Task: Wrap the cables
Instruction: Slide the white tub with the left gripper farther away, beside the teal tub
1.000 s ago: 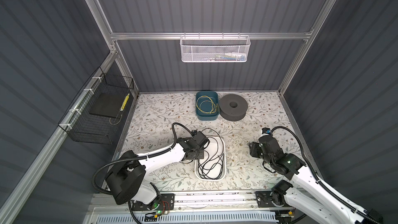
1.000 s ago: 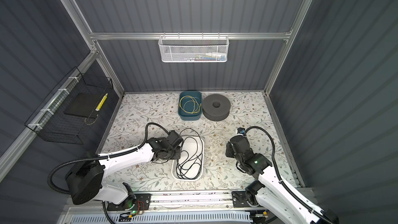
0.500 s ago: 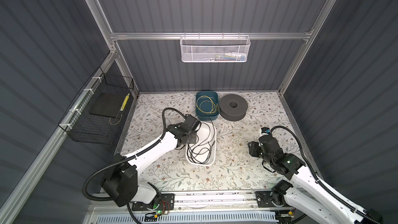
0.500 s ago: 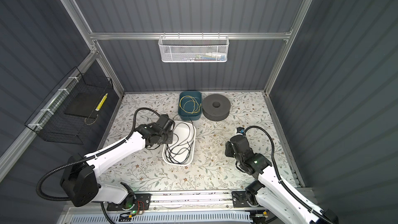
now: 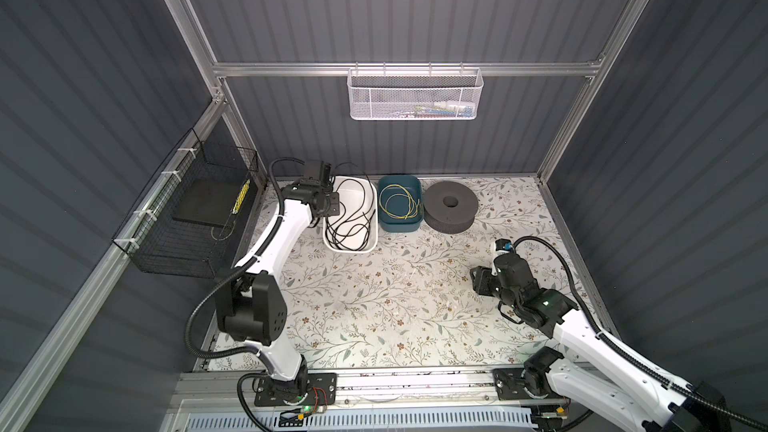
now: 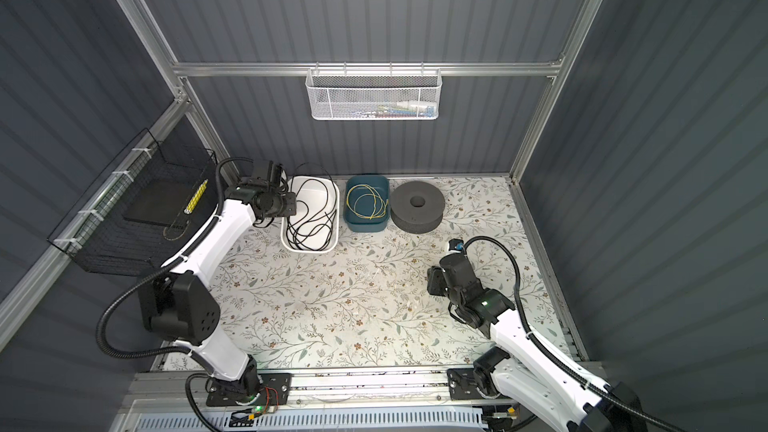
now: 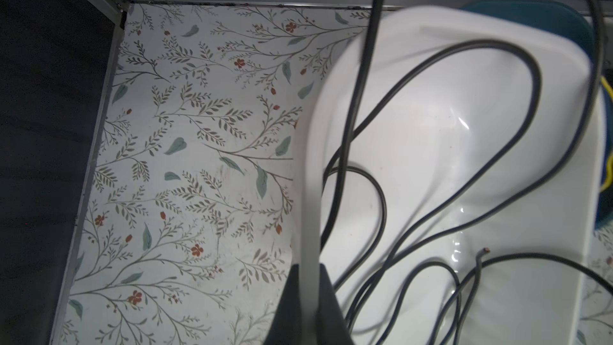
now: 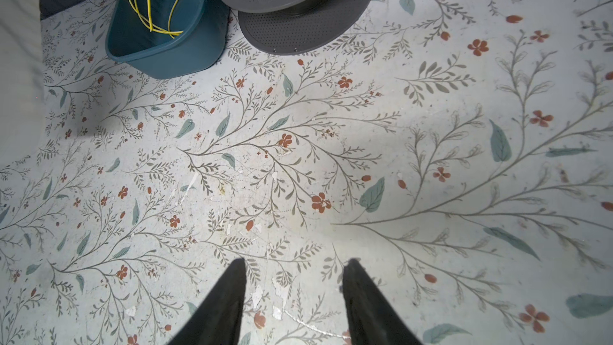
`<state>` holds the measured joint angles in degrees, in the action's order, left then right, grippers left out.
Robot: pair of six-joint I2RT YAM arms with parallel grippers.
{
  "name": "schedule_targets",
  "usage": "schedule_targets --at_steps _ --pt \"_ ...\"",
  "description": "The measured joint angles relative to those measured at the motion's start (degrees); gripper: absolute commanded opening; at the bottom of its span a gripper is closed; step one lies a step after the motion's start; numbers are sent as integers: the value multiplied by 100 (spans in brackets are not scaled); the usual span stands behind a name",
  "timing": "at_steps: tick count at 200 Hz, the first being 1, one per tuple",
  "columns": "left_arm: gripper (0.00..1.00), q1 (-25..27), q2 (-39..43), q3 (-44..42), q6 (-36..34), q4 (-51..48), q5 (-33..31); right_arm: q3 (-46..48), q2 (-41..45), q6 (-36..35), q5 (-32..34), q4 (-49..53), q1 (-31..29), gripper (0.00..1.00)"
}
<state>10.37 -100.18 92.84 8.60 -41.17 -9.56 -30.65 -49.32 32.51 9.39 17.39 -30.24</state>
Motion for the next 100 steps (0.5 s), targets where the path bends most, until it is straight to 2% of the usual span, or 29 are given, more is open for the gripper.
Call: schedule_targets --at_steps 38,100 --pt "0 -525 -1086 782 -267 7 551 20 -11 -20 -267 -275 212 50" --pt "0 -555 -2782 2170 -702 -90 1246 142 -254 -42 -654 -514 376 51"
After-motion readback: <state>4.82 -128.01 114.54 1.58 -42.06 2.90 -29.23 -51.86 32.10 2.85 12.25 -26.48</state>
